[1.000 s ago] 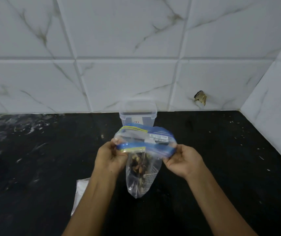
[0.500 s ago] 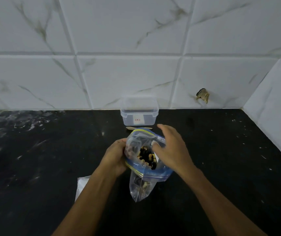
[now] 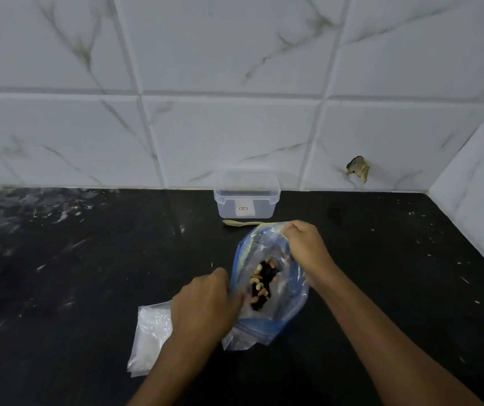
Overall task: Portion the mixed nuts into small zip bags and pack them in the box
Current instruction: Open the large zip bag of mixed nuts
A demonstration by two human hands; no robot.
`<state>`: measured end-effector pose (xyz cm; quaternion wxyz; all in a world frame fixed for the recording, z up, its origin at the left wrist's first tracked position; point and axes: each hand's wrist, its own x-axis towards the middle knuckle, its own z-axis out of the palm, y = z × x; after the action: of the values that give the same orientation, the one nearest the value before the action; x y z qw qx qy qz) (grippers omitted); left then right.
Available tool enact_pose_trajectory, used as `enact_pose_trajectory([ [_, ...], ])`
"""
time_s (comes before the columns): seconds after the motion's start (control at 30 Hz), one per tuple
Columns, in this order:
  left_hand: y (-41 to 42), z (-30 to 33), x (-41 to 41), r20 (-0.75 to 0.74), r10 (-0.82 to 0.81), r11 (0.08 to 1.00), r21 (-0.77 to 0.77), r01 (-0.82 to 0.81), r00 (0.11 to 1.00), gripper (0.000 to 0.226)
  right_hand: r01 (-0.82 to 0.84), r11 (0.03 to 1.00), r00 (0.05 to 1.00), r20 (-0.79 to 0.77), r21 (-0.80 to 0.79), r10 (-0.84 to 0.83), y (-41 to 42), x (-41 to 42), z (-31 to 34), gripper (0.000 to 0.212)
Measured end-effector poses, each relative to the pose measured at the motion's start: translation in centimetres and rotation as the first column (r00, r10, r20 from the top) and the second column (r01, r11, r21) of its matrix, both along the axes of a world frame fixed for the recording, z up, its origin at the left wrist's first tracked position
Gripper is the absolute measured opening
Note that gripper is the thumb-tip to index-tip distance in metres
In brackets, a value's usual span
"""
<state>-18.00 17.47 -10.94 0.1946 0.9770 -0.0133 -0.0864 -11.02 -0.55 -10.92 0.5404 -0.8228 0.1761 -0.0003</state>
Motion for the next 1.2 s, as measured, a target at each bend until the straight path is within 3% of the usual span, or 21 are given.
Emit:
enact_pose_trajectory([
  [0.07,1.0,-1.0,1.0,0.017,0.049,0.989,-0.138,-0.046,0.999,0.014,0.104,0.963,0.983,-0.171,0.249,-0.062,-0.8,0.0,0.8,0.021],
  [0.13,1.9,-1.6,2.3,-0.036,0.136,0.908,-0.395,-0.139,0.990,0.017,0.246,0.884,0.939,-0.325,0.398,-0.115,-1.7,0.0,1.5,0.017],
  [0.17,2.2,-1.4,3.0,-0.116,0.177,0.801,-0.561,-0.211,0.977,0.020,0.286,0.838,0.929,-0.348,0.465,-0.124,-2.1,-0.1,1.6,0.017],
  [0.23,2.2,-0.9,4.4,-0.365,0.190,0.431,-0.803,-0.412,0.911,0.022,0.300,0.742,0.932,-0.349,0.600,-0.094,-2.7,-0.6,2.2,0.023],
  [0.3,2.0,-0.7,5.9,-0.594,0.085,0.027,-0.801,-0.598,0.800,0.023,0.306,0.677,0.929,-0.365,0.669,-0.059,-3.0,-1.2,2.5,0.030],
  [0.33,1.9,-0.6,6.5,-0.665,-0.007,-0.132,-0.740,-0.660,0.747,0.024,0.318,0.650,0.927,-0.371,0.690,-0.060,-3.2,-1.6,2.7,0.031],
  [0.37,1.8,-0.6,6.9,-0.704,-0.090,-0.231,-0.674,-0.702,0.705,0.025,0.331,0.622,0.926,-0.371,0.710,-0.068,-3.5,-1.8,2.7,0.031],
  [0.43,1.1,-0.3,7.3,-0.709,-0.177,-0.277,-0.630,-0.726,0.682,0.029,0.355,0.581,0.921,-0.380,0.732,-0.084,-4.0,-2.2,2.2,0.027],
  [0.53,-0.2,-0.6,7.5,-0.716,-0.134,-0.206,-0.656,-0.726,0.685,0.027,0.375,0.545,0.911,-0.406,0.749,-0.069,-4.6,-3.0,1.0,0.029],
  [0.6,-0.6,-1.3,7.6,-0.737,-0.082,-0.105,-0.663,-0.741,0.671,0.030,0.355,0.607,0.905,-0.424,0.711,-0.032,-4.8,-3.5,0.2,0.023],
  [0.63,-0.5,-1.7,7.8,-0.743,-0.043,-0.044,-0.666,-0.744,0.668,0.031,0.334,0.684,0.898,-0.440,0.648,-0.021,-4.7,-3.7,-0.4,0.020],
  [0.7,-0.2,-2.7,8.0,-0.726,0.033,0.037,-0.685,-0.727,0.686,0.031,0.210,0.902,0.902,-0.432,0.376,-0.030,-4.6,-3.8,-1.4,0.017],
  [0.77,0.1,-3.4,8.0,-0.654,0.158,0.108,-0.734,-0.671,0.740,0.032,0.038,0.999,0.960,-0.277,-0.017,-0.041,-4.3,-3.3,-2.2,0.015],
  [0.83,0.1,-3.7,7.1,-0.474,0.278,0.287,-0.789,-0.543,0.835,0.036,-0.051,0.945,0.998,-0.040,-0.324,0.040,-3.5,-2.8,-2.0,0.014],
  [0.9,0.5,-3.9,5.4,-0.189,0.364,0.591,-0.710,-0.383,0.912,0.047,-0.116,0.863,0.970,0.133,-0.492,0.206,-2.7,-2.2,-1.2,0.025],
  [0.97,0.7,-3.0,3.2,0.101,0.412,0.806,-0.503,-0.310,0.906,0.044,-0.302,0.733,0.895,0.084,-0.609,0.439,-1.6,-1.5,-0.5,0.033],
  [1.03,0.6,-2.1,1.5,0.184,0.356,0.888,-0.372,-0.271,0.916,0.039,-0.429,0.533,0.811,-0.052,-0.730,0.582,-0.3,-1.0,-0.4,0.033],
  [1.1,0.0,-2.0,0.6,0.090,0.282,0.926,-0.286,-0.246,0.955,0.052,-0.456,0.401,0.779,-0.139,-0.795,0.611,0.8,-0.9,-0.5,0.025],
  [1.2,-1.0,-2.6,0.8,-0.009,0.235,0.953,-0.193,-0.232,0.972,0.068,-0.491,0.404,0.794,-0.206,-0.772,0.571,2.0,-1.0,-1.0,0.011],
])
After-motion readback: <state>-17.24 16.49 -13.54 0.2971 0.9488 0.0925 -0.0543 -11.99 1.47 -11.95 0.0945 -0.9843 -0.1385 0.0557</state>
